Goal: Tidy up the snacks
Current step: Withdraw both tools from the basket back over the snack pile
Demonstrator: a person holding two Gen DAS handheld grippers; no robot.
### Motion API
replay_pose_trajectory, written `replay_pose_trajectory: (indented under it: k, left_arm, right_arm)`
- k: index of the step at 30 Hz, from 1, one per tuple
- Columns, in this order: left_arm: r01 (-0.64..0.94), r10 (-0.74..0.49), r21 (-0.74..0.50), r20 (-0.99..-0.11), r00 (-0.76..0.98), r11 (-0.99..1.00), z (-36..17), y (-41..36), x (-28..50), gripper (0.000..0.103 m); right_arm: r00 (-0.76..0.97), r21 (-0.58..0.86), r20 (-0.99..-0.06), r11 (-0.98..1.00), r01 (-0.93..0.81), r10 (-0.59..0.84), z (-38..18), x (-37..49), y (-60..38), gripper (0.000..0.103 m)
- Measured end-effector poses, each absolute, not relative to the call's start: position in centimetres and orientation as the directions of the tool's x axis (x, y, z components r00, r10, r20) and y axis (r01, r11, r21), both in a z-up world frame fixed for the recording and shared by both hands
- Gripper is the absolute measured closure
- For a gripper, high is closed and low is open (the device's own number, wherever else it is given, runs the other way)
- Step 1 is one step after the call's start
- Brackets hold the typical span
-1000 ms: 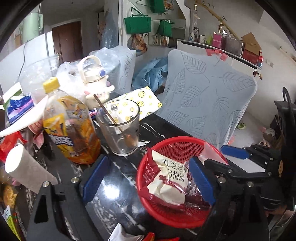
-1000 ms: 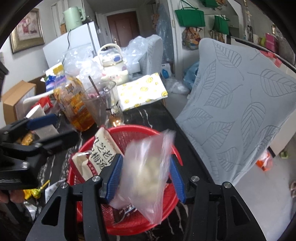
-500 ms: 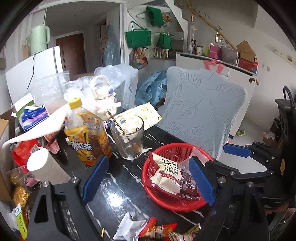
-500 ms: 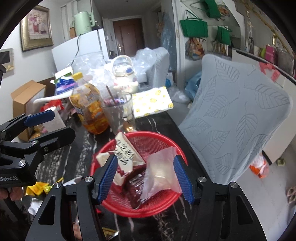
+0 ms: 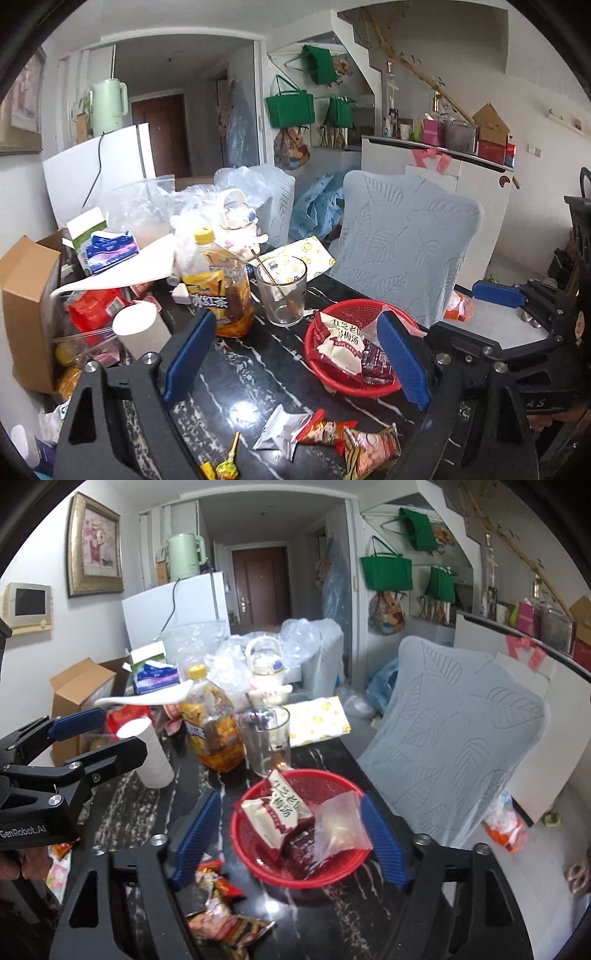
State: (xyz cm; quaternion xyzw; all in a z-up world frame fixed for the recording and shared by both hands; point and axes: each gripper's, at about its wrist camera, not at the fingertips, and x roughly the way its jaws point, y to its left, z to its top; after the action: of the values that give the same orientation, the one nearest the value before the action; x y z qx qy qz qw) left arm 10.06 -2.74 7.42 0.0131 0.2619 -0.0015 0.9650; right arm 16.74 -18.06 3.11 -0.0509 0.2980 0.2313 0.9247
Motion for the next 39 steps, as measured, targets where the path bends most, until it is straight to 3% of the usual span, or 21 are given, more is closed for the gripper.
replay_pose_trajectory:
  k: [20, 39]
  left_arm:
    - [-0.002, 0.008, 0.011, -0.523, 0.852, 1.000, 6.6, -2.2, 2.5, 0.014]
    - [-0.032, -0.013, -0.058, -0.652, 0.758, 0.998, -0.2, -1.6, -2.7, 0.014]
  right_arm:
    - [0.740, 0.012, -0.545, 0.886, -0.463, 0.394, 4.2, 8.8, -17.2, 0.014]
    - [0.646, 0.040, -0.650, 0.867, -0.497, 0.400, -2.3, 3.5, -16.9, 0.014]
